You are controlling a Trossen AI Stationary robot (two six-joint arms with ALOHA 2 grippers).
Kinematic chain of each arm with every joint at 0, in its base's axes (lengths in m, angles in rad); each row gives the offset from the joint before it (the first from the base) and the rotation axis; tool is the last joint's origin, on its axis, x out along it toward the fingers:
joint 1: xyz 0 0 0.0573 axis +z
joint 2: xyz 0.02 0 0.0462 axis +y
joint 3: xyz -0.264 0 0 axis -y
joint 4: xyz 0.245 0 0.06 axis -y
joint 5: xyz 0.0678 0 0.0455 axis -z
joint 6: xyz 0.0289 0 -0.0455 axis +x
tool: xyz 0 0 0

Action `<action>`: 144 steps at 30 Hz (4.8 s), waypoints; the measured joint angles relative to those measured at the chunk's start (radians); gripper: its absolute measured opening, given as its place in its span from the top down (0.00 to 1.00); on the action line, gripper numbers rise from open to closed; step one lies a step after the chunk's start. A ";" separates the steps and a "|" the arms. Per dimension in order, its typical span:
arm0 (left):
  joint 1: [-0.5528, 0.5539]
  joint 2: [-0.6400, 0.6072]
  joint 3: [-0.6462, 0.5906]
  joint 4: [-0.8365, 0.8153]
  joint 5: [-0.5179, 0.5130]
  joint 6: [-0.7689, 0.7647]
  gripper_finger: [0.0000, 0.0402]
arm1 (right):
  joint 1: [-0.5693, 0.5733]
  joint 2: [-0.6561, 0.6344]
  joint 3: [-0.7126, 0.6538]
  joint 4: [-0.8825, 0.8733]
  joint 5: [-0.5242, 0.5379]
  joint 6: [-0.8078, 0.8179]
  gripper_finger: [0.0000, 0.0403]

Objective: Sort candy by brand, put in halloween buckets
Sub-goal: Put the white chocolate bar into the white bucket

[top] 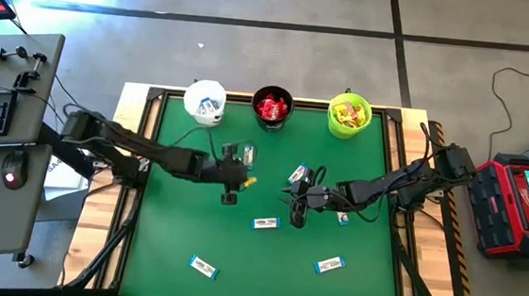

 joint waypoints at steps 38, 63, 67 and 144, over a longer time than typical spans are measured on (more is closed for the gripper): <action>0.135 0.249 0.002 0.069 -0.089 0.167 0.68 | -0.001 0.000 0.000 -0.016 0.028 -0.016 0.72; 0.172 0.282 0.003 0.091 -0.059 0.223 0.77 | -0.002 0.000 0.000 -0.025 0.053 -0.016 0.72; 0.179 0.283 0.002 0.091 -0.062 0.226 0.93 | -0.002 0.000 0.000 -0.025 0.053 -0.016 0.72; 0.184 0.235 0.112 0.002 -0.094 0.207 1.00 | -0.002 0.000 0.000 -0.037 0.071 -0.016 0.72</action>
